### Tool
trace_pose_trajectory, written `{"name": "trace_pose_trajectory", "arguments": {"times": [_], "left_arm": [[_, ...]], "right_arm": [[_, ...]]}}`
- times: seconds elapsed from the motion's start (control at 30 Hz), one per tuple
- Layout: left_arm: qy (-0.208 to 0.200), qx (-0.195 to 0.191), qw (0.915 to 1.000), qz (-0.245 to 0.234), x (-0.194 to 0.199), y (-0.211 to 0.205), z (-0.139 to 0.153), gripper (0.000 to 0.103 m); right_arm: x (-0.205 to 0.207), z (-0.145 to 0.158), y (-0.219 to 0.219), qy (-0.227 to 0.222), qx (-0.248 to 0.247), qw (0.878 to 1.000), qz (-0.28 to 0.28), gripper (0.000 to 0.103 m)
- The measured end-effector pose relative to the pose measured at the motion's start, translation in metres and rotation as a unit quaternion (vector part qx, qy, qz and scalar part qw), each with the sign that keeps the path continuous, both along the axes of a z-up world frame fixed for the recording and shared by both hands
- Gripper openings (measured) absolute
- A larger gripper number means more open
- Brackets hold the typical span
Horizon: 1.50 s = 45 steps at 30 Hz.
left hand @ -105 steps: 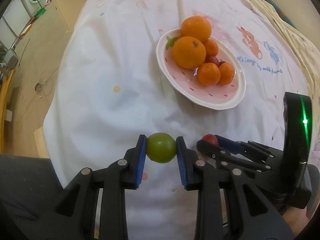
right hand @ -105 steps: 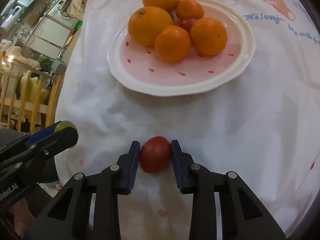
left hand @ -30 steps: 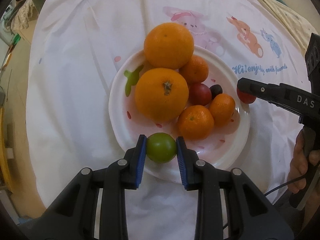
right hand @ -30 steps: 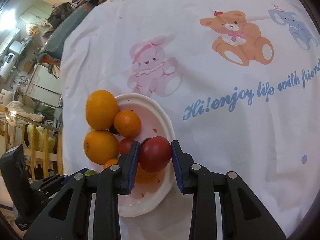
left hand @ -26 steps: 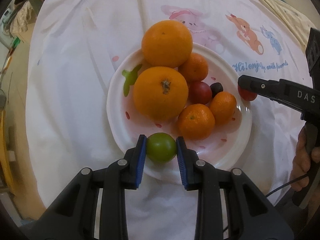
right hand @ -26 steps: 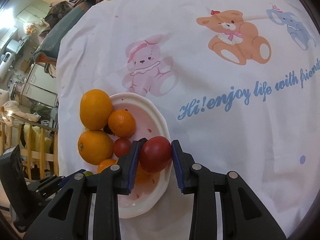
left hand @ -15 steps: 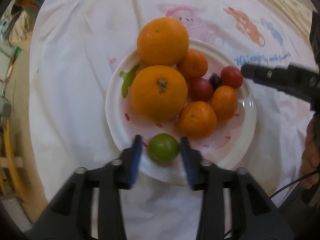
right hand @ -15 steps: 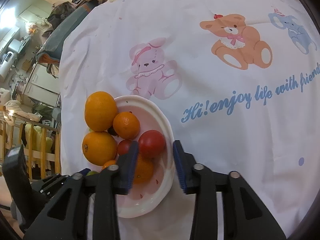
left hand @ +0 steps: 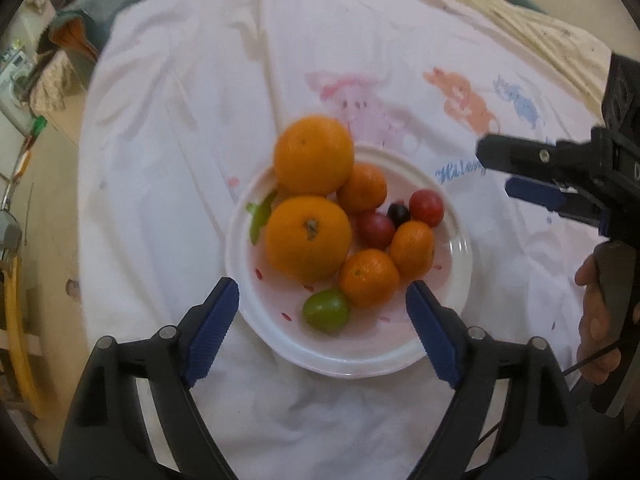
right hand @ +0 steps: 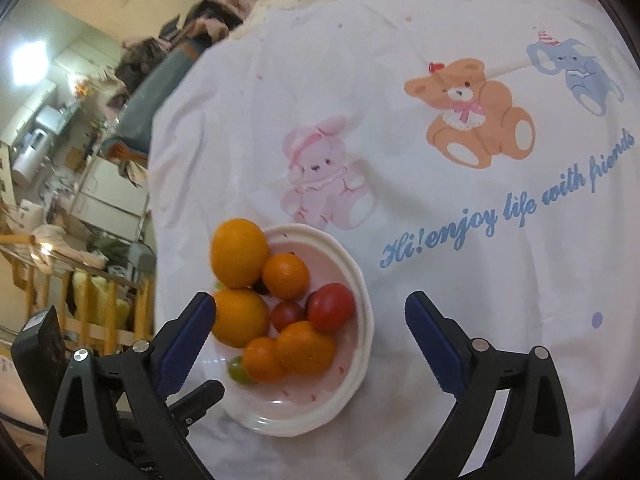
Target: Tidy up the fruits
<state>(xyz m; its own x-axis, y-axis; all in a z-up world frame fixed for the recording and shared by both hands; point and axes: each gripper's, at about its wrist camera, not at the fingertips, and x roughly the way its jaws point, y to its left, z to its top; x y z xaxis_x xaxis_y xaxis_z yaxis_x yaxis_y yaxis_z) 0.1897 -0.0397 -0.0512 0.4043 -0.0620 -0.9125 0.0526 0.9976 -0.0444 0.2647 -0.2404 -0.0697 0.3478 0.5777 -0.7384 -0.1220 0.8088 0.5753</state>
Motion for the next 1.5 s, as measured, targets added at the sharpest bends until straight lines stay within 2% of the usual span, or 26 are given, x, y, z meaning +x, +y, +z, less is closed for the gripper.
{"name": "trace_pose_trajectory", "arguments": {"times": [0.03, 0.1, 0.17, 0.27, 0.43, 0.73, 0.77, 0.83, 0.93, 1.2, 1.5], "left_arm": [[-0.013, 0.007, 0.9999, 0.003, -0.004, 0.0, 0.006, 0.083], [-0.042, 0.045, 0.9981, 0.007, -0.013, -0.001, 0.019, 0.083], [-0.063, 0.056, 0.9964, 0.002, -0.021, -0.002, 0.029, 0.083], [-0.08, 0.037, 0.9957, 0.027, -0.034, 0.008, 0.045, 0.083], [-0.093, 0.023, 0.9932, 0.066, -0.058, 0.024, 0.055, 0.083], [-0.106, 0.014, 0.9901, 0.091, -0.104, 0.039, 0.065, 0.084], [-0.109, 0.017, 0.9894, 0.094, -0.108, 0.04, 0.065, 0.085], [-0.111, 0.013, 0.9888, 0.099, -0.114, 0.044, 0.064, 0.101], [-0.111, -0.002, 0.988, 0.107, -0.123, 0.049, 0.062, 0.103], [-0.154, 0.02, 0.9828, 0.099, -0.135, 0.04, 0.067, 0.103], [-0.148, 0.013, 0.9827, 0.111, -0.132, 0.042, 0.062, 0.103]], "right_arm": [[-0.004, 0.004, -0.002, -0.005, 0.0, 1.0, -0.003, 0.098], [-0.013, 0.011, -0.006, -0.015, -0.004, 1.0, -0.008, 0.098], [-0.019, 0.015, -0.007, -0.019, -0.007, 1.0, -0.002, 0.098], [-0.035, 0.025, -0.009, -0.035, -0.014, 0.999, -0.004, 0.098], [-0.068, 0.045, -0.006, -0.08, -0.039, 0.996, 0.003, 0.098], [-0.128, 0.066, 0.0, -0.14, -0.084, 0.987, -0.001, 0.099], [-0.135, 0.067, 0.001, -0.148, -0.089, 0.985, -0.003, 0.103], [-0.147, 0.068, 0.002, -0.156, -0.095, 0.983, -0.008, 0.103], [-0.161, 0.068, 0.007, -0.166, -0.11, 0.98, -0.017, 0.103], [-0.179, 0.07, 0.031, -0.207, -0.163, 0.965, -0.011, 0.103], [-0.178, 0.069, 0.042, -0.219, -0.18, 0.959, -0.007, 0.103]]}}
